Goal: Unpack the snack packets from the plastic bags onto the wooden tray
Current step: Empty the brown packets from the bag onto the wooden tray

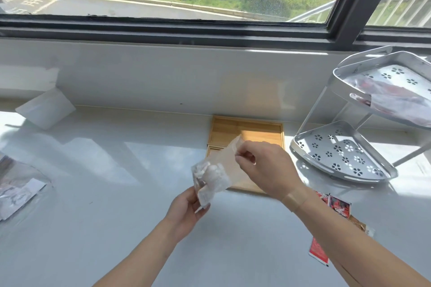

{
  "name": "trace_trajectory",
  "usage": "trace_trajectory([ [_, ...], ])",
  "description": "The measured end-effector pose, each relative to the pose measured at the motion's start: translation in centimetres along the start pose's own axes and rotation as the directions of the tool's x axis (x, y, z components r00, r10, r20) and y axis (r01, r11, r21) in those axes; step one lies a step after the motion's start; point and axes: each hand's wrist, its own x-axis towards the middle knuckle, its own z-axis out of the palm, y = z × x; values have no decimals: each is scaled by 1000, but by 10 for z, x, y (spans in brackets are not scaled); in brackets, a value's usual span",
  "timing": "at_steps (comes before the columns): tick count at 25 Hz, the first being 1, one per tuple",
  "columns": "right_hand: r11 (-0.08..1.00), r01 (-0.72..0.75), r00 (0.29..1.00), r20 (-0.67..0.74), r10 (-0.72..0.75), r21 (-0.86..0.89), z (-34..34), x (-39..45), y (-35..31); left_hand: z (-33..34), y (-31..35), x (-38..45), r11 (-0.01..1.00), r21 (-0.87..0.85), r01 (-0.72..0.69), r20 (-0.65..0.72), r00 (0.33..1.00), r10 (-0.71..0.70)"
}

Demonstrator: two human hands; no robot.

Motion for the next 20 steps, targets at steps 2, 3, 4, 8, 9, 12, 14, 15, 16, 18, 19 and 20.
trace_trajectory([
  [2, 993, -73, 997, 14, 72, 91, 0, 16, 21, 4, 25, 11, 998, 49, -35, -43, 998, 37],
  [3, 984, -111, 994, 17, 110, 139, 2, 25, 32, 8, 38, 17, 995, 82, -59, -67, 996, 65],
  [4, 974, -150, 989, 16, 149, 170, 5, 33, 42, 12, 51, 23, 988, 126, -92, -88, 991, 103],
  [8, 907, -333, 943, 65, 327, 260, 22, 68, 88, 36, 99, 48, 873, 428, -233, -157, 932, 326],
  [9, 878, -374, 927, 86, 366, 298, 29, 75, 99, 44, 110, 54, 820, 508, -264, -157, 908, 389],
  [12, 713, -490, 862, 161, 480, 501, 50, 90, 126, 70, 139, 72, 663, 658, -356, -80, 843, 532],
  [14, 593, -543, 815, 200, 544, 594, 61, 97, 139, 89, 153, 84, 584, 711, -391, -14, 823, 568],
  [15, 550, -566, 790, 213, 575, 614, 66, 101, 145, 97, 159, 90, 546, 738, -397, 10, 816, 578],
  [16, 514, -588, 765, 222, 605, 625, 71, 104, 150, 105, 164, 95, 504, 768, -396, 31, 808, 588],
  [18, 445, -621, 717, 239, 654, 645, 76, 112, 160, 121, 176, 104, 399, 828, -394, 80, 787, 612],
  [19, 410, -635, 695, 253, 673, 655, 78, 115, 164, 129, 182, 107, 336, 856, -394, 112, 775, 622],
  [20, 369, -647, 674, 275, 686, 667, 80, 118, 168, 137, 189, 109, 270, 879, -394, 149, 763, 630],
])
